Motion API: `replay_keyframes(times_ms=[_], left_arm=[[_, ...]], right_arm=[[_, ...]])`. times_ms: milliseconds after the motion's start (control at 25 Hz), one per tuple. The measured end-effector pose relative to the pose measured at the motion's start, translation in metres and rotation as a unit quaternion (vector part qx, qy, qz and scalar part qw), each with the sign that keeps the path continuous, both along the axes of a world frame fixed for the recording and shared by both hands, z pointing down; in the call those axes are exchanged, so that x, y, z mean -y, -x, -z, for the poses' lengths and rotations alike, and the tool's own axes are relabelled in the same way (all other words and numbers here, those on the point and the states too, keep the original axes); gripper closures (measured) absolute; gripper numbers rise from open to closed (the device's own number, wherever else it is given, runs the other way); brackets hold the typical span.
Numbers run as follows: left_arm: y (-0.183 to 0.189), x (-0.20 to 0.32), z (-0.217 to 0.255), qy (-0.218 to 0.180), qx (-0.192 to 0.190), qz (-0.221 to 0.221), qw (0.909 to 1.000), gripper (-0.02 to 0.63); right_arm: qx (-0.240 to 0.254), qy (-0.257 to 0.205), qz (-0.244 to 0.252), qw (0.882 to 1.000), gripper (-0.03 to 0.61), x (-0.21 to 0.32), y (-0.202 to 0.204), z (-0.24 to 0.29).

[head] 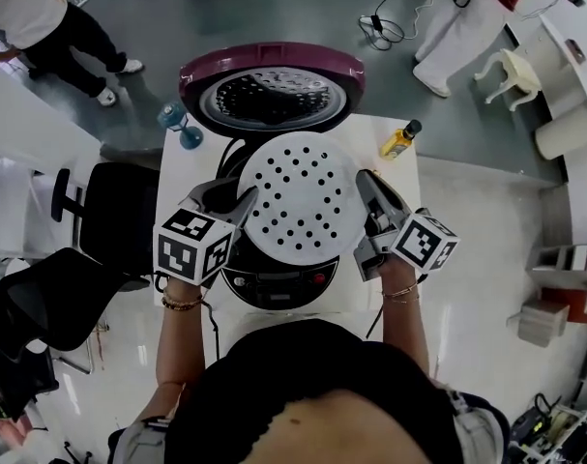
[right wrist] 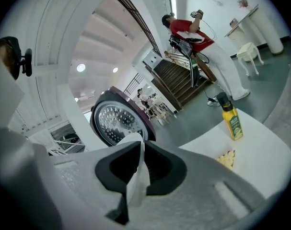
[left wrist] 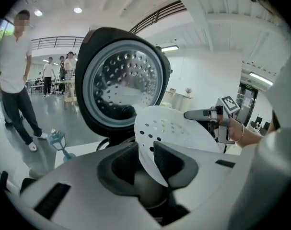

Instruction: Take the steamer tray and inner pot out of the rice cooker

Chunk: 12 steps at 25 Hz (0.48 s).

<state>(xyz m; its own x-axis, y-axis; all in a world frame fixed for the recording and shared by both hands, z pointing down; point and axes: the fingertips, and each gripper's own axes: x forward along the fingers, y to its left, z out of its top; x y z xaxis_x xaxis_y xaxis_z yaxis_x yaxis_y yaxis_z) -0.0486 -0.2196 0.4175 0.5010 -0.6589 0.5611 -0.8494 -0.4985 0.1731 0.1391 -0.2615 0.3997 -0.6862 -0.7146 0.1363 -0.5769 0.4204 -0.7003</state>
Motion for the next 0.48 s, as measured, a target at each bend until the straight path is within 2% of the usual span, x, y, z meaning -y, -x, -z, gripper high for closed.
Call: replay_keyframes(times_ms=[160, 320, 480], left_arm=[[-0.026, 0.001, 0.027, -0.040, -0.008, -0.016, 0.9990, 0.523], [-0.059, -0.002, 0.041, -0.063, -0.015, -0.040, 0.9971, 0.528], [-0.102, -0.011, 0.050, -0.078, -0.013, -0.085, 0.9932, 0.528]], right_arm=[[0.010, -0.018, -0.024, 0.999, 0.551, -0.009, -0.030, 0.016], [-0.001, 0.003, -0.083, 0.997, 0.551, -0.024, -0.077, 0.013], [0.039, 0.006, -0.123, 0.992, 0.551, -0.048, -0.119, 0.020]])
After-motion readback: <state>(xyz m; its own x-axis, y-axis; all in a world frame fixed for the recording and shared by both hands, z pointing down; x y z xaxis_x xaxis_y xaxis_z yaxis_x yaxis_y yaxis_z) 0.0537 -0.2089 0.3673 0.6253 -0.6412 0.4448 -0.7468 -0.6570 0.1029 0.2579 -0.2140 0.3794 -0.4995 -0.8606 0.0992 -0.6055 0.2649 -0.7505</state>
